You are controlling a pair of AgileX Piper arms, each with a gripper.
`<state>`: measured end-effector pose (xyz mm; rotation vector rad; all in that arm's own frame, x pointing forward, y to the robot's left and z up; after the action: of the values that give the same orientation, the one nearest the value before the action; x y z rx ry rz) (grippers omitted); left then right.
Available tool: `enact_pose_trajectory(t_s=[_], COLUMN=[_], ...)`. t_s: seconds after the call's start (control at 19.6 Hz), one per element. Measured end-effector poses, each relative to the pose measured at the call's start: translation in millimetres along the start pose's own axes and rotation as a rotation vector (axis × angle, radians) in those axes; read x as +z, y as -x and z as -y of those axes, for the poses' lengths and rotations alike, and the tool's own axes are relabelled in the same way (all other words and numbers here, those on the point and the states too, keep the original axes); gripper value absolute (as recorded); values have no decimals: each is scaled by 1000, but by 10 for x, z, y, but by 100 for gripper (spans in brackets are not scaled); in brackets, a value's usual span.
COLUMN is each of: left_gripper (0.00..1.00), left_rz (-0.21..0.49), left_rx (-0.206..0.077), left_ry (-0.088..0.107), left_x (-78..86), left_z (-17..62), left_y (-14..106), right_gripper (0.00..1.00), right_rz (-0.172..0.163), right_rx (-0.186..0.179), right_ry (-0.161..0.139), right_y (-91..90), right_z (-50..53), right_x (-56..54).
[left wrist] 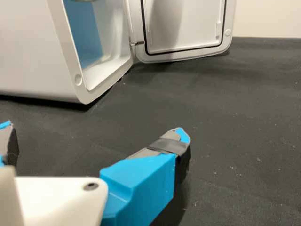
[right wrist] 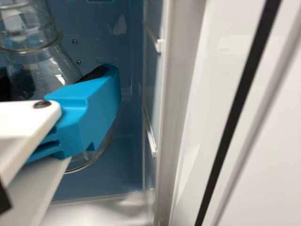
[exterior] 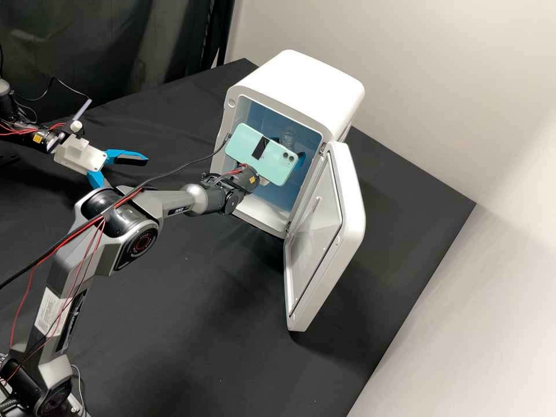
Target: Place the flask in the incubator
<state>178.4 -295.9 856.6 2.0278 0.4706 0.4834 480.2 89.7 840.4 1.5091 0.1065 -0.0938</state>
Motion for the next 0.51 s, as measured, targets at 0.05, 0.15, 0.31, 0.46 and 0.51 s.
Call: enact_pose_trajectory(t_s=[0.05,0.15,0.31,0.46,0.51], left_gripper=[100,100,100,100,100], left_rz=[0,0,0,0,0], left_rx=[-2,-2,-2,-2,-2], left_ry=[0,0,0,0,0], left_x=[-1,-1,-1,-1,-1], left_z=[4,4,4,4,4], left_y=[-1,-1,-1,-1,-1], right_gripper=[0,0,0,0,0], right_rz=[1,-5,4,6,7], right_rx=[-1,-7,-44,-70,-80], right_ry=[-12,-19,-12,-17,-13], right_y=[-10,-51,-103,-154,-168], right_z=[-9,0,39,84,104], right_x=[-7,-7,20,43,55])
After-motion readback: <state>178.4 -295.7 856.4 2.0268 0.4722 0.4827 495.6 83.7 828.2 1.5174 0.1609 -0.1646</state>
